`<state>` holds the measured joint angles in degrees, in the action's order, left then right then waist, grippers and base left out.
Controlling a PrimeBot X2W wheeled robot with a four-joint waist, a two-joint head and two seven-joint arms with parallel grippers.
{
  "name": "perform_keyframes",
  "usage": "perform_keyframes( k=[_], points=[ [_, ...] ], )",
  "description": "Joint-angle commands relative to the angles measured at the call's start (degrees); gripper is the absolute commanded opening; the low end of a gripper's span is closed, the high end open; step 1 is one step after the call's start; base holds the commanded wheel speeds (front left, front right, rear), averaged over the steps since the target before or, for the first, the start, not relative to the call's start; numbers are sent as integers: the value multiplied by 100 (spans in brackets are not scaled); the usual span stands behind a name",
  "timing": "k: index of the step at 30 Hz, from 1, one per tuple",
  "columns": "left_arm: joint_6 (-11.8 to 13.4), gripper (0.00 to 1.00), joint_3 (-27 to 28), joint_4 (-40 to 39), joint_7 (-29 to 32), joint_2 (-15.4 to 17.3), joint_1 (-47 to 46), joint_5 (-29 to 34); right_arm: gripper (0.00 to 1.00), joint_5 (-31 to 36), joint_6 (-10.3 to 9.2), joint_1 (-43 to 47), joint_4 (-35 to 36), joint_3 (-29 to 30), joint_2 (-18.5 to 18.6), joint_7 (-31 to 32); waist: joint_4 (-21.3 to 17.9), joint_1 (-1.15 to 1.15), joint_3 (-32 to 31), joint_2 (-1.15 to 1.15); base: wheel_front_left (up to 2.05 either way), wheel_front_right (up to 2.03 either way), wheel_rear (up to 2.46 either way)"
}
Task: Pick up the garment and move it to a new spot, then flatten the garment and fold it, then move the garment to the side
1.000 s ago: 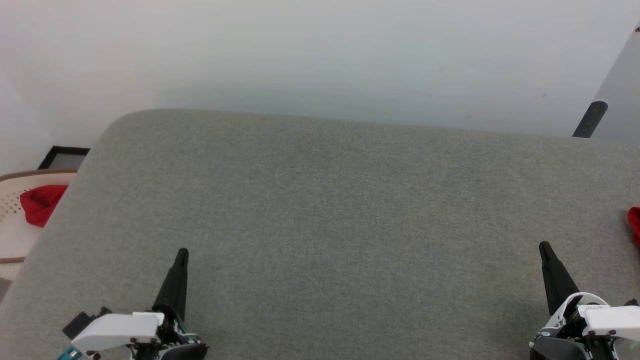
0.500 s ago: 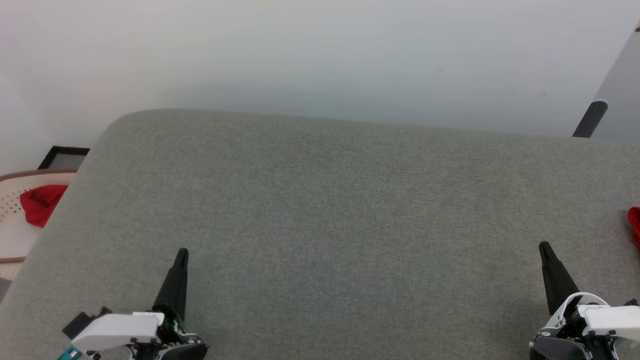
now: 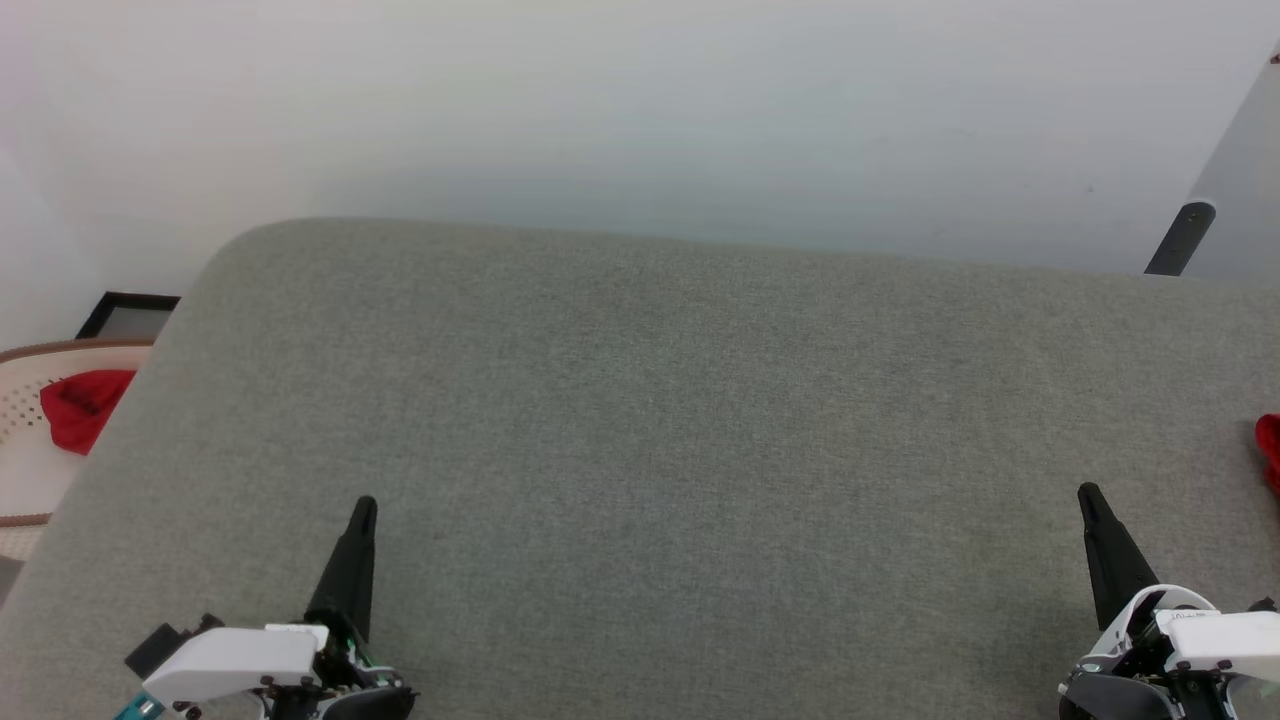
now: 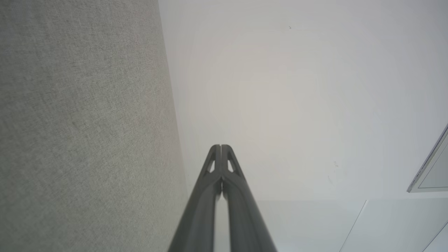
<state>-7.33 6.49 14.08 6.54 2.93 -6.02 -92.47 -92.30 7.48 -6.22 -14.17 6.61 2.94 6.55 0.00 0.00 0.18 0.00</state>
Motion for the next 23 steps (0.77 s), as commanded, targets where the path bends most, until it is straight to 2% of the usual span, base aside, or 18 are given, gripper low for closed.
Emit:
perform_keyframes(
  k=[1, 23],
  points=[
    [-29, 0, 15, 7, 14, -9, -56, 7, 0, -21, 2, -22, 2, -19, -19, 0, 0, 0, 0, 0, 0, 0, 0],
    [-29, 0, 17, 6, 17, -10, -56, 10, 0, -21, 2, -22, 2, -19, -19, -1, 0, 0, 0, 0, 0, 0, 0]
  ],
)
